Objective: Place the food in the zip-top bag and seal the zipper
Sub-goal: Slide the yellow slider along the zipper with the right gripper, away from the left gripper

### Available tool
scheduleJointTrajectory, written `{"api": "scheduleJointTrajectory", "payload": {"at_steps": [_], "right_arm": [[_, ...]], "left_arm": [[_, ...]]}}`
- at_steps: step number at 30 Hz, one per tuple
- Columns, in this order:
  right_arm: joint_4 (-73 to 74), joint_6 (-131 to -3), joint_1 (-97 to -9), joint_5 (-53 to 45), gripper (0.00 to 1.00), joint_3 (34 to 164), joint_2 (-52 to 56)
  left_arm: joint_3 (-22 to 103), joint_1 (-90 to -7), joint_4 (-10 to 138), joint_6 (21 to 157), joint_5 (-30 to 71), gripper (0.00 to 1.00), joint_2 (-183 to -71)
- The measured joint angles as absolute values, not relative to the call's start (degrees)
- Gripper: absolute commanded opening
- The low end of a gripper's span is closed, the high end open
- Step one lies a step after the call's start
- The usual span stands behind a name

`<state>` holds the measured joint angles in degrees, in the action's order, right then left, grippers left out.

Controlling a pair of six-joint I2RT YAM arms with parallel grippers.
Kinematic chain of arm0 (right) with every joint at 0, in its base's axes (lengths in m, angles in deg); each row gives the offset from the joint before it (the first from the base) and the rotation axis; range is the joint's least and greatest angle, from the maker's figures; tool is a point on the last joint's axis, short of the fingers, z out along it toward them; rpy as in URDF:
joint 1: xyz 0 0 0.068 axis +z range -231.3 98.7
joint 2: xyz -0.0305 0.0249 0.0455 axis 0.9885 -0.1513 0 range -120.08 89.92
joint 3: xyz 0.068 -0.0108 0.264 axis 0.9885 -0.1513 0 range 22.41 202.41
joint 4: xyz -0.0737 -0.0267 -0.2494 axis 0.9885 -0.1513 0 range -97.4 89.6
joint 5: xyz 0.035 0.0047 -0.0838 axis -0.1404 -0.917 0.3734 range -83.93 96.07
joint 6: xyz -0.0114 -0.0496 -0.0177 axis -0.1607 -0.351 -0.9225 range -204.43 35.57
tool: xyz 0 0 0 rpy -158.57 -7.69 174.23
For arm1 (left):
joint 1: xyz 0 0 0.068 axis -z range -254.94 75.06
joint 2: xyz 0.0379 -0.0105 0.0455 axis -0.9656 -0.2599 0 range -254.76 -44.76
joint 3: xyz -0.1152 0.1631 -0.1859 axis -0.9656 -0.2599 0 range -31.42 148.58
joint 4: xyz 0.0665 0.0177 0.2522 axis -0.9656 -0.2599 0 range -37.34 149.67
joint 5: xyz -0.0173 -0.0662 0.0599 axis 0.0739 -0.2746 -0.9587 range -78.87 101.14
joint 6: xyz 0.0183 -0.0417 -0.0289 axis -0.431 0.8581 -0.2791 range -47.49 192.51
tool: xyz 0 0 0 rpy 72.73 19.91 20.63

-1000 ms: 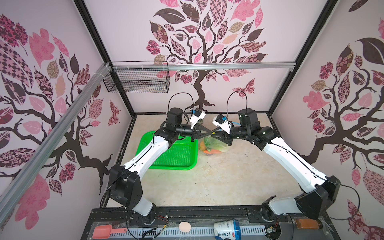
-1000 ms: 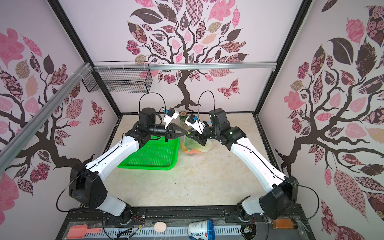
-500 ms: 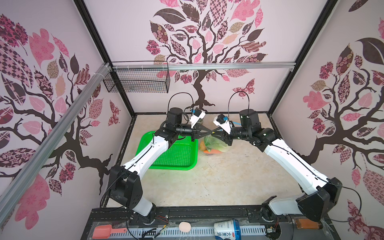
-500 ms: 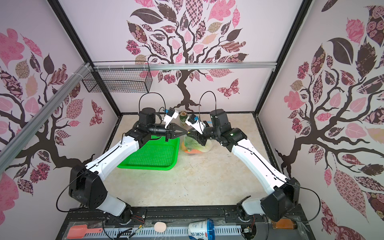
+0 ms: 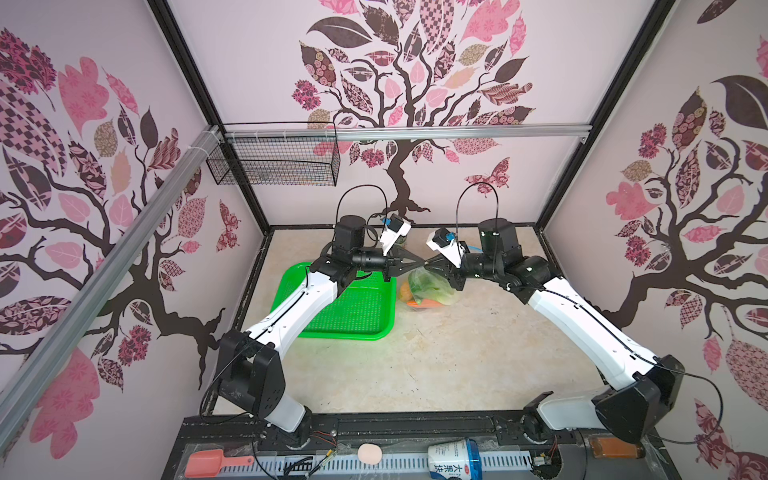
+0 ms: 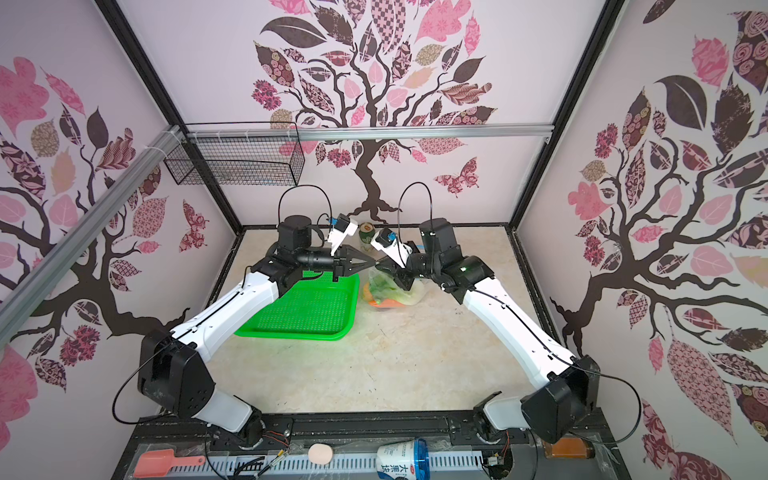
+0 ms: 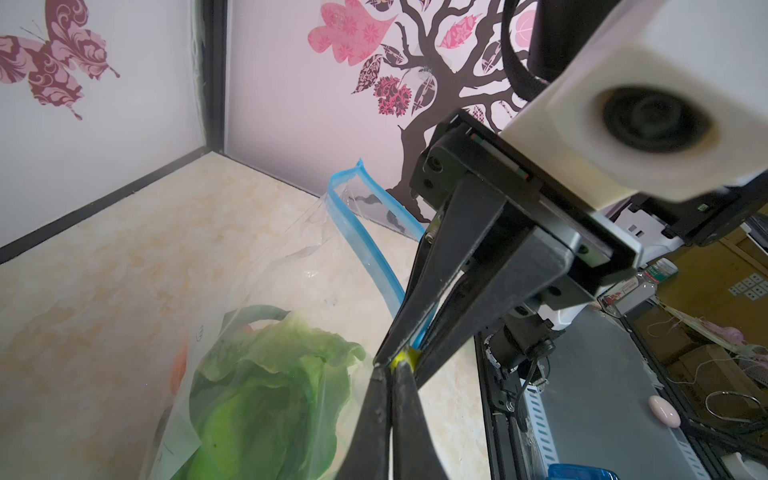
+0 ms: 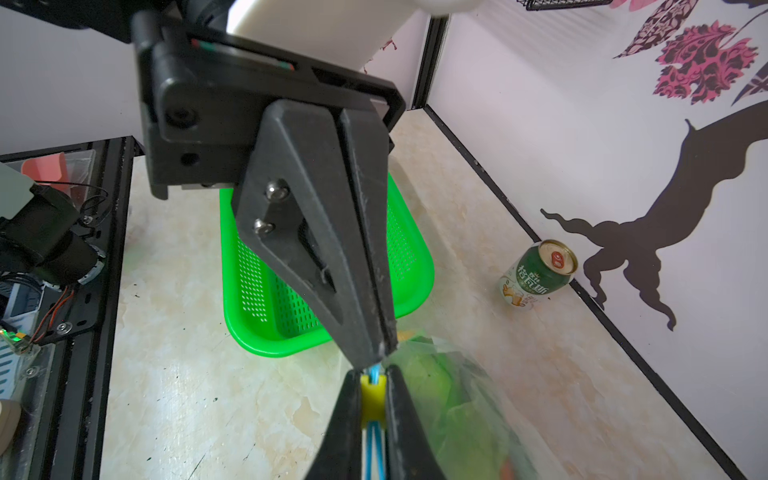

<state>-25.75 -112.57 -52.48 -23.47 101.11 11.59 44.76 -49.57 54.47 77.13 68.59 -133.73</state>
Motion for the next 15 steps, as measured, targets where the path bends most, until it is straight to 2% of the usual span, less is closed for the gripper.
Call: {"api": "scheduleJointTrajectory", "payload": {"at_steps": [15], "right_arm": [[-26.2,-112.4,-52.2,-14.7,0.0,101.1,13.7]], "left_arm": [[47.0,-52.0,55.7,82.0,59.4,0.0,-134.2]]}}
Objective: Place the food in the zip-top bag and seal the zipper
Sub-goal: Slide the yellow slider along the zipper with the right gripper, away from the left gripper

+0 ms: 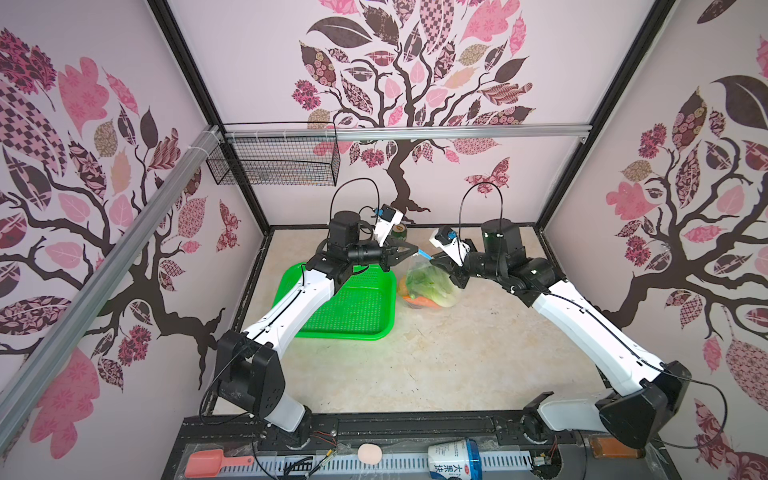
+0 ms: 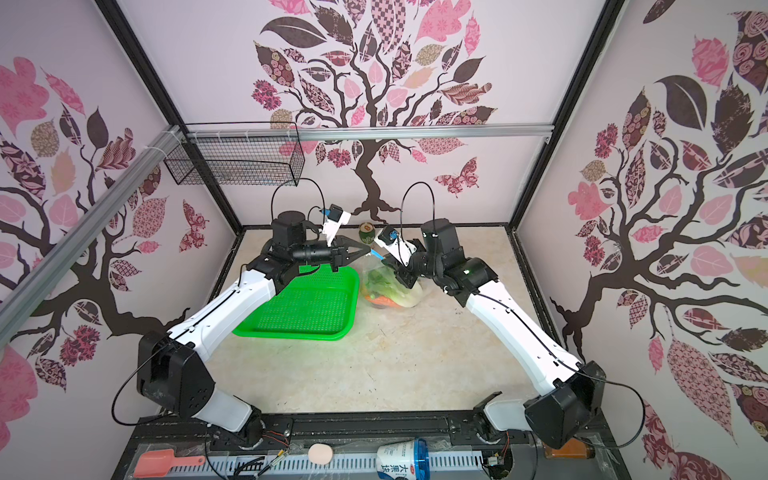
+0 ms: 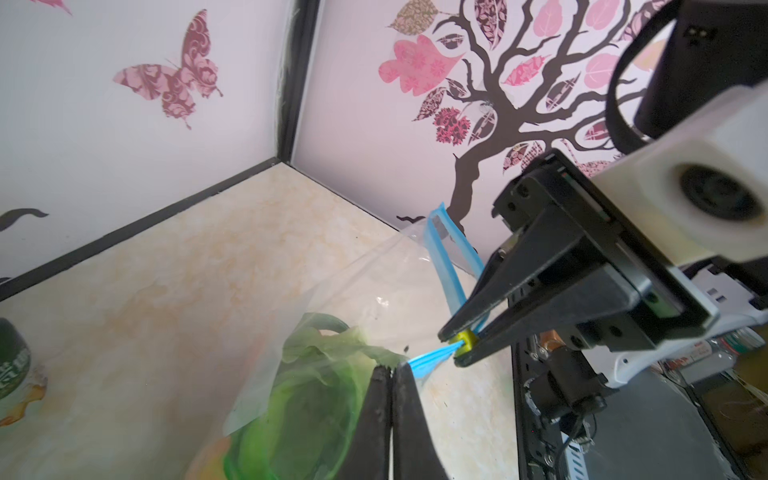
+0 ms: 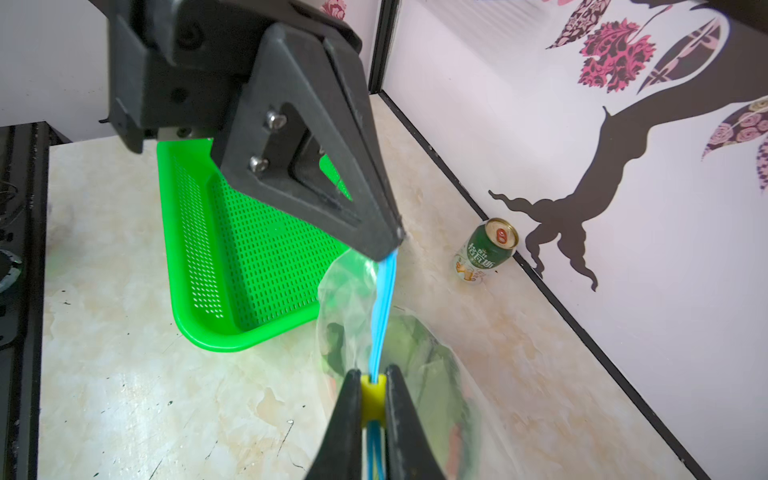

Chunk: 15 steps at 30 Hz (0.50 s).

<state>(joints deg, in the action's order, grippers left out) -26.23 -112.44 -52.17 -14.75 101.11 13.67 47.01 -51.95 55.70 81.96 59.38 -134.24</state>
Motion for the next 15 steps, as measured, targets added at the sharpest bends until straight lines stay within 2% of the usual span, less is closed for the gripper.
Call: {"api": "scheduleJointTrajectory", "payload": {"at_steps": [7,15], "right_arm": [[-26.3,-110.5,-52.1,-10.9,0.0,98.4,17.3],[-26.4,-104.9,-52.1,-7.6,0.0,92.8,22.2]], "left_arm": [[51.8,-56.0,54.5,84.2,54.4,0.0,-137.4],[52.9,-56.9,52.9,84.3,49.7,0.0,-140.1]]}}
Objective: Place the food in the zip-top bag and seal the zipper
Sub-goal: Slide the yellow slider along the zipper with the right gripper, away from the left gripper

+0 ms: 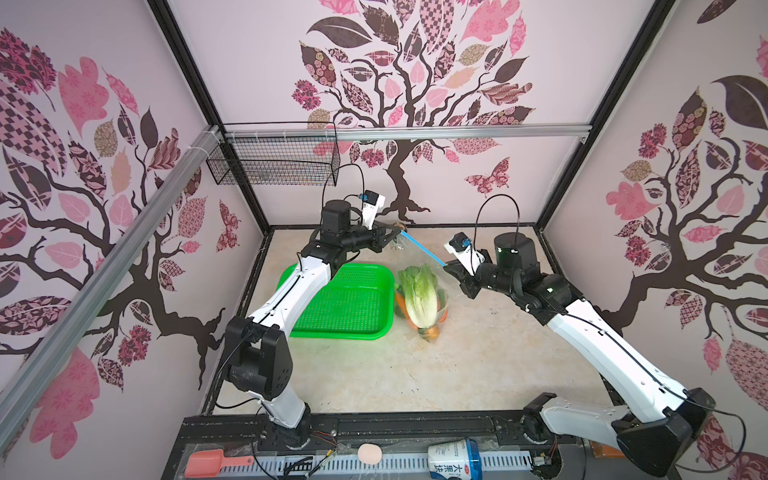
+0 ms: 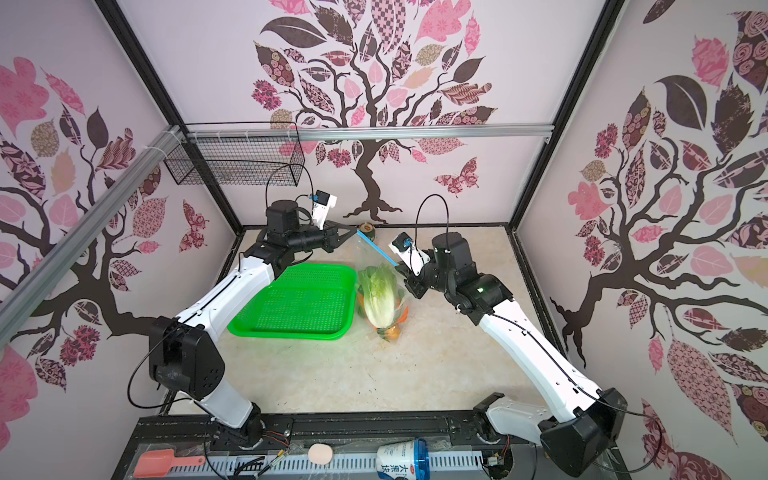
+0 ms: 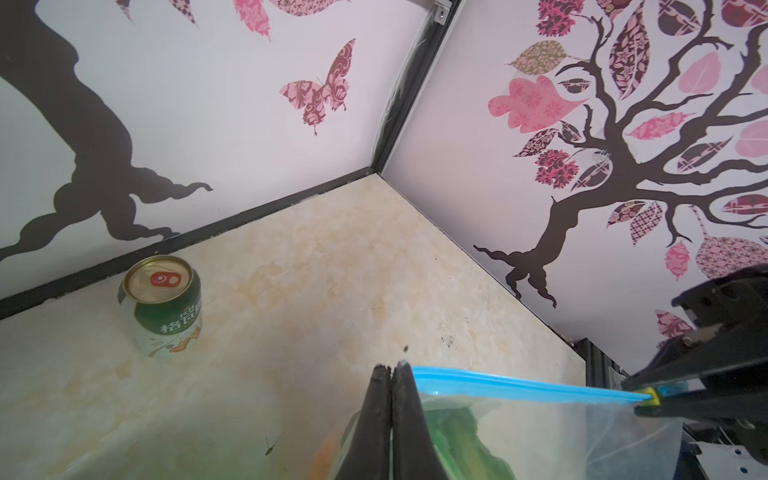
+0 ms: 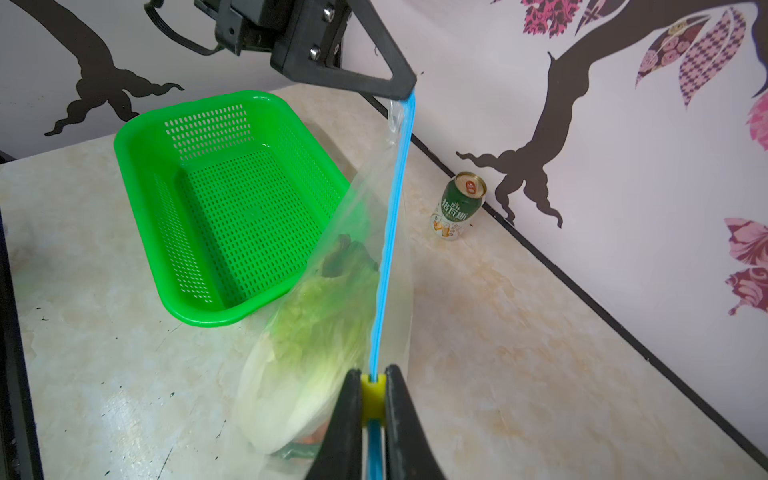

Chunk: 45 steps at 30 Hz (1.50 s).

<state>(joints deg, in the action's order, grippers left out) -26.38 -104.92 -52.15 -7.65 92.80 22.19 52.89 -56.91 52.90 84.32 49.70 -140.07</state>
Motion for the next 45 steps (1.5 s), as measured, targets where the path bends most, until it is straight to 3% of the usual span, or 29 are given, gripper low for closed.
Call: {"api": "scheduleJointTrajectory", "payload": {"at_steps": [17,33,35,37,42,45], "right_arm": [[-29.5,-96.8,-52.1,-2.4,0.0,85.4,33.4],[-30.0,-95.8,-52.1,-0.2,0.02,84.5,34.7],[-29.7,-95.5,-52.1,-0.2,0.09,84.5,34.7],[-29.2,-94.8,-52.1,0.1,0.38,84.5,34.7],[-27.5,-93.2,-52.2,0.9,0.8,83.4,35.8],[-24.8,-92.7,-52.2,0.7,0.9,82.5,36.1]], "left_arm": [[53.8,-57.1,50.1,83.2,45.3,0.0,-140.9],[53.9,-56.9,50.0,83.3,46.8,0.0,-141.2],[54.0,-56.9,50.1,83.4,46.8,0.0,-141.3],[54.1,-56.9,50.1,83.4,46.7,0.0,-141.5],[54.4,-57.6,50.2,83.3,44.1,0.0,-142.1],[54.4,-57.5,50.6,83.0,44.3,0.0,-142.1]]}}
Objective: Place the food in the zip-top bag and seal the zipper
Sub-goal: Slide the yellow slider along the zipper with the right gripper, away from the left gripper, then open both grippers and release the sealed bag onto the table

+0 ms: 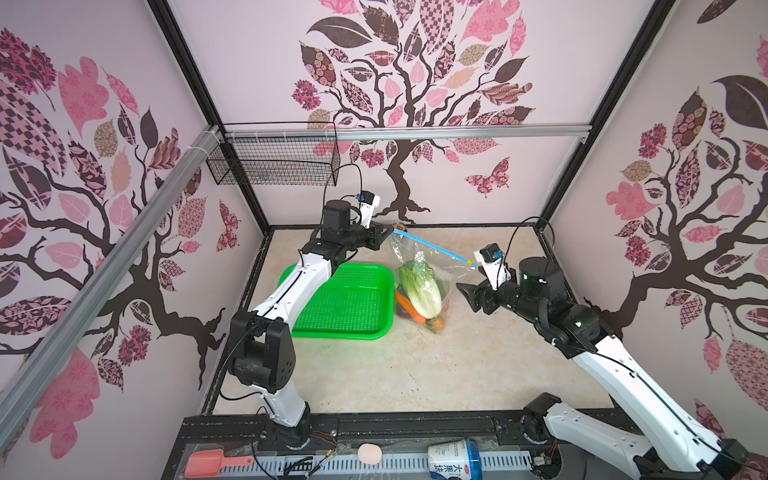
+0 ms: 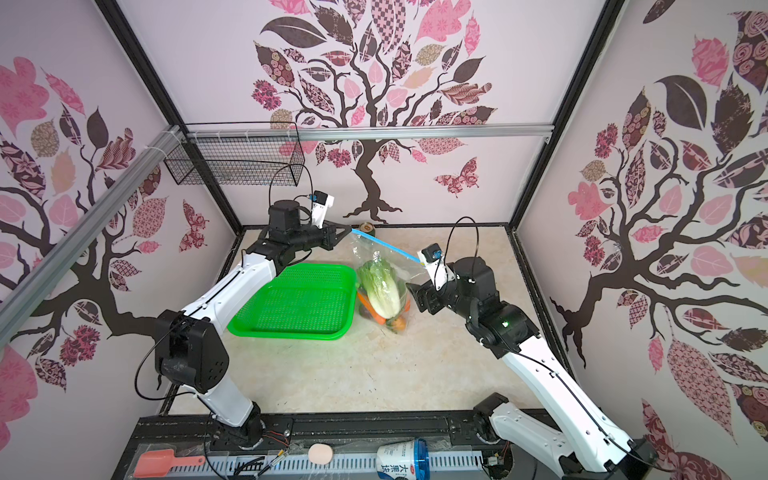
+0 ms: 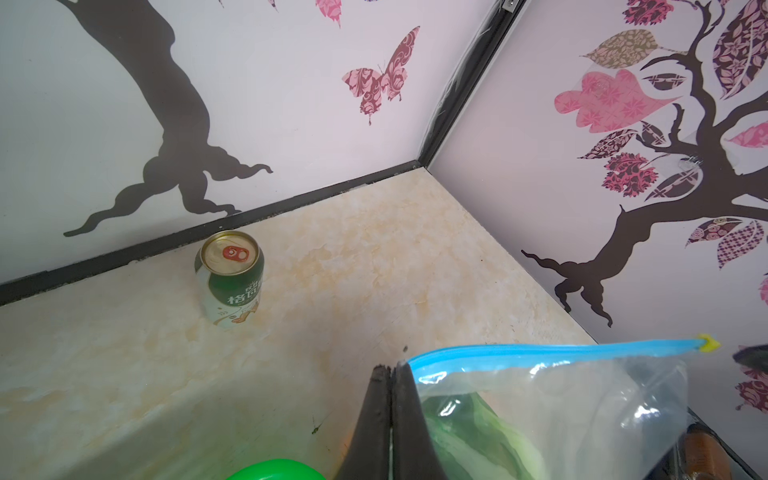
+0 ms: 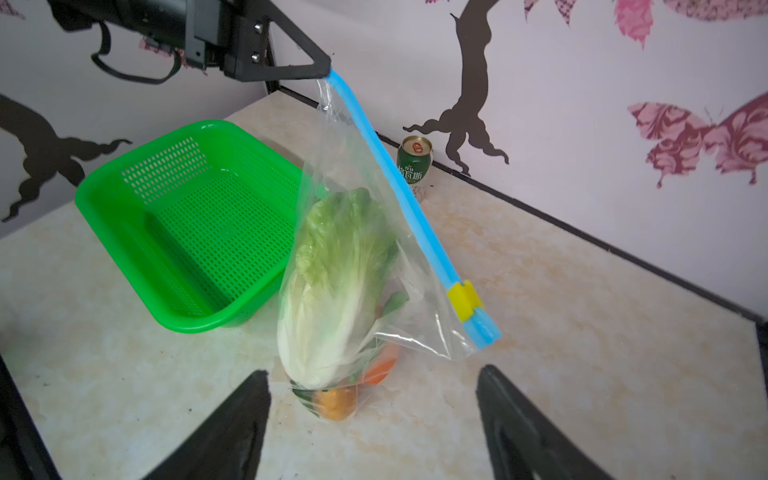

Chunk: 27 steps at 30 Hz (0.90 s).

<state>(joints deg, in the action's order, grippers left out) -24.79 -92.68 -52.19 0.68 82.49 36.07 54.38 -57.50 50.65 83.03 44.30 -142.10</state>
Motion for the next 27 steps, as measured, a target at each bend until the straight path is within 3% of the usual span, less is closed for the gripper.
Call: {"api": "scheduleJointTrajectory", "payload": {"at_steps": [5,11,20,23,27], "right_arm": [[-20.4,-93.7,-52.2,1.3,0.97,83.1,32.3],[-17.2,-99.0,-52.6,3.2,0.95,89.7,20.8],[-15.7,-102.7,-53.4,-1.6,0.29,94.1,12.0],[-15.8,-103.0,-53.7,-3.5,0.0,94.0,11.2],[-15.4,-102.5,-54.2,-4.9,0.0,93.9,11.2]], "left_arm": [[54.4,-56.5,51.4,82.1,45.3,0.0,-142.1],[54.4,-55.9,51.7,80.8,47.1,0.0,-142.1],[54.4,-55.8,51.9,80.0,47.9,0.0,-142.1],[54.4,-55.8,52.2,80.0,48.2,0.0,-142.1],[54.4,-55.7,52.7,80.7,48.5,0.03,-142.1]]}}
